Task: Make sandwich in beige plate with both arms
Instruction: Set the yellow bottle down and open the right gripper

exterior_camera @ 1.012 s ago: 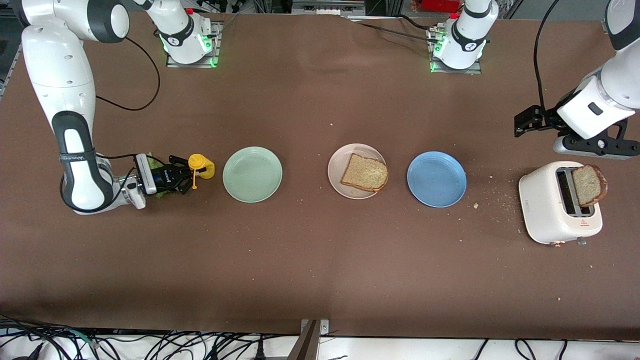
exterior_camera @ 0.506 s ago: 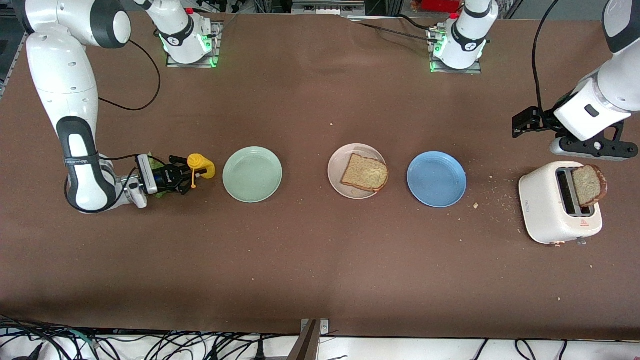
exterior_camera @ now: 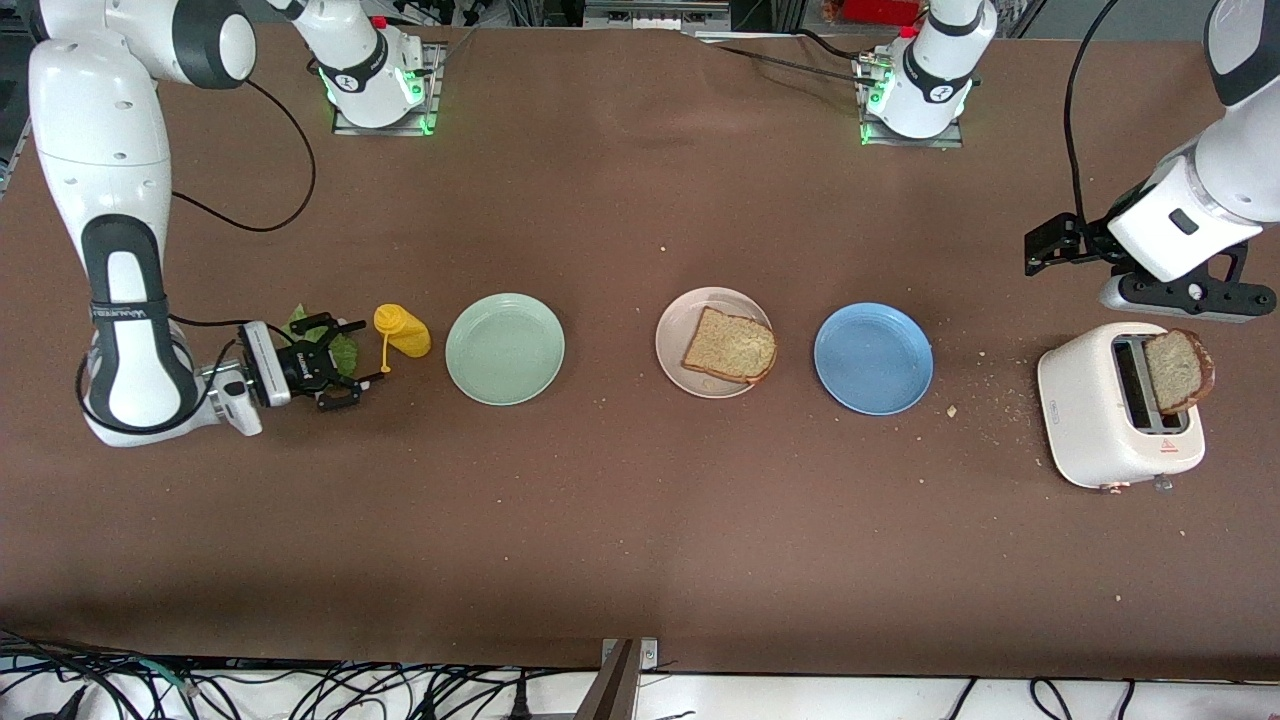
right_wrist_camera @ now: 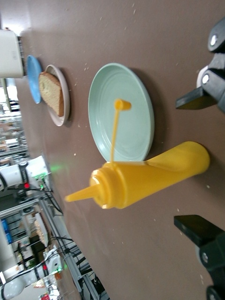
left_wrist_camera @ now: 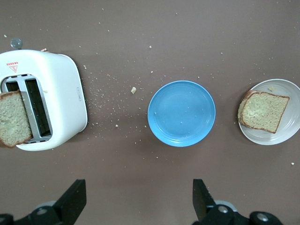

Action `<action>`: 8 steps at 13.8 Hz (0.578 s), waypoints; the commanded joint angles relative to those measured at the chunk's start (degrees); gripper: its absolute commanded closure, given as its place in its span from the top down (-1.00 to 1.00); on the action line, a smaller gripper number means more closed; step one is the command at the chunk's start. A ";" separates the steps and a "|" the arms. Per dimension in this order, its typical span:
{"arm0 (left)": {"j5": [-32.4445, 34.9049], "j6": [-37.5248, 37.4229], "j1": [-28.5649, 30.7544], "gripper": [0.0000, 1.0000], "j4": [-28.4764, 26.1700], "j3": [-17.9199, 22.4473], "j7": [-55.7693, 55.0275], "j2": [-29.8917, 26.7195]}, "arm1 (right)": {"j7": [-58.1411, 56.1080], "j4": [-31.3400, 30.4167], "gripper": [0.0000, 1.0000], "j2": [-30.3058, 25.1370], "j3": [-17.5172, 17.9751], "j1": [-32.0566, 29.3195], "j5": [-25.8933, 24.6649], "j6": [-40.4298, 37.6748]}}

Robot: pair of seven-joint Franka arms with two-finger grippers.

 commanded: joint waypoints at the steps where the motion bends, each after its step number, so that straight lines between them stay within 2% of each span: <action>1: -0.68 -0.04 0.12 1.00 1.13 -0.19 -0.07 0.48 | 12.48 2.47 1.00 -5.81 0.29 -0.41 -8.53 0.81; 4: -0.68 -0.04 0.12 1.00 1.13 -0.10 -0.15 0.39 | 30.83 3.10 1.00 -11.70 1.17 -0.15 -21.00 5.28; 6: -0.68 -0.04 0.12 1.00 1.13 -0.10 -0.07 0.48 | 45.68 2.31 1.00 -15.47 4.32 0.03 -31.98 9.59; 8: -0.68 -0.04 0.12 1.00 1.13 -0.10 -0.15 0.48 | 58.69 1.87 1.00 -18.12 6.96 0.21 -38.94 11.36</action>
